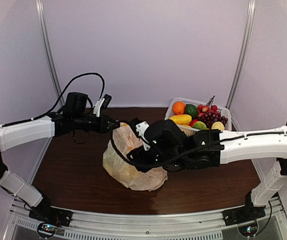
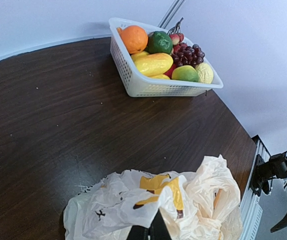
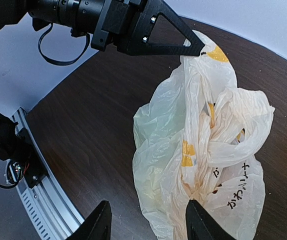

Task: Untie the knot of the plastic bag and take out the fruit
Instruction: Untie the bag handles from the takeout bag.

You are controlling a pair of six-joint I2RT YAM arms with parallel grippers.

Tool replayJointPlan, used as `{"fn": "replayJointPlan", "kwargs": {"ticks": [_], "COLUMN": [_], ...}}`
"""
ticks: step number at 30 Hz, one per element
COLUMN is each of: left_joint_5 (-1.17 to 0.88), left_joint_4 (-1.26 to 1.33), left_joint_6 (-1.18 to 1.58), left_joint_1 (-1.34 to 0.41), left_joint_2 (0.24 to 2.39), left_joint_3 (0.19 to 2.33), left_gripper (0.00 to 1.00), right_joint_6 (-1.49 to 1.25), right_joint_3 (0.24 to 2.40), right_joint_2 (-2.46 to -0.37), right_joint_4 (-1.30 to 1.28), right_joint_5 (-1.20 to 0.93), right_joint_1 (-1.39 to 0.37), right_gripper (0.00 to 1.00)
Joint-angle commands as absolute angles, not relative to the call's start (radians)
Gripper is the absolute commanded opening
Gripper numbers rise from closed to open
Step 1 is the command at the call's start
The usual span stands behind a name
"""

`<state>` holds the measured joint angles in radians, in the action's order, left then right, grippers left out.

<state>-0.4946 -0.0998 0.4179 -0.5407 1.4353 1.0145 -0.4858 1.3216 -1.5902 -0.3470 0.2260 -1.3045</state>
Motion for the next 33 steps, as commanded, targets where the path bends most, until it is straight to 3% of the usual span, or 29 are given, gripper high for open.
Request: {"fn": "replayJointPlan", "kwargs": {"ticks": [1,8,16,19,22,27,33], "left_joint_5": [-0.505,-0.499,-0.495,-0.49,-0.481,-0.466,-0.453], "left_joint_4": [-0.05,-0.057,-0.062,-0.066,-0.073,-0.083,-0.092], "left_joint_6": [0.411,0.411,0.411,0.407,0.404,0.4,0.398], "left_joint_1": [-0.545,-0.546,-0.546,-0.546,-0.546,-0.546,-0.546], "left_joint_2": [1.446,1.452,1.459,1.459,1.457,1.459,1.459], "left_joint_3": [1.006,1.008,1.01,1.012,1.015,1.018,1.022], "left_gripper": [0.0,0.0,0.0,0.0,0.0,0.0,0.0], "right_joint_6": [-0.428,-0.412,-0.411,-0.411,-0.414,-0.421,-0.433], "right_joint_3": [1.372,1.402,1.406,1.399,1.398,1.38,1.354], "right_joint_2": [-1.649,-1.712,-1.76,-1.772,-1.777,-1.761,-1.754], "right_joint_4": [-0.425,-0.456,-0.444,-0.434,-0.431,-0.417,-0.399], "right_joint_5": [0.274,0.284,0.282,0.284,0.278,0.273,0.252], "right_joint_1": [-1.291,-1.276,-1.272,-1.272,-1.272,-1.272,-1.272], "right_gripper": [0.52,0.52,0.45,0.38,0.19,0.02,0.0]}}
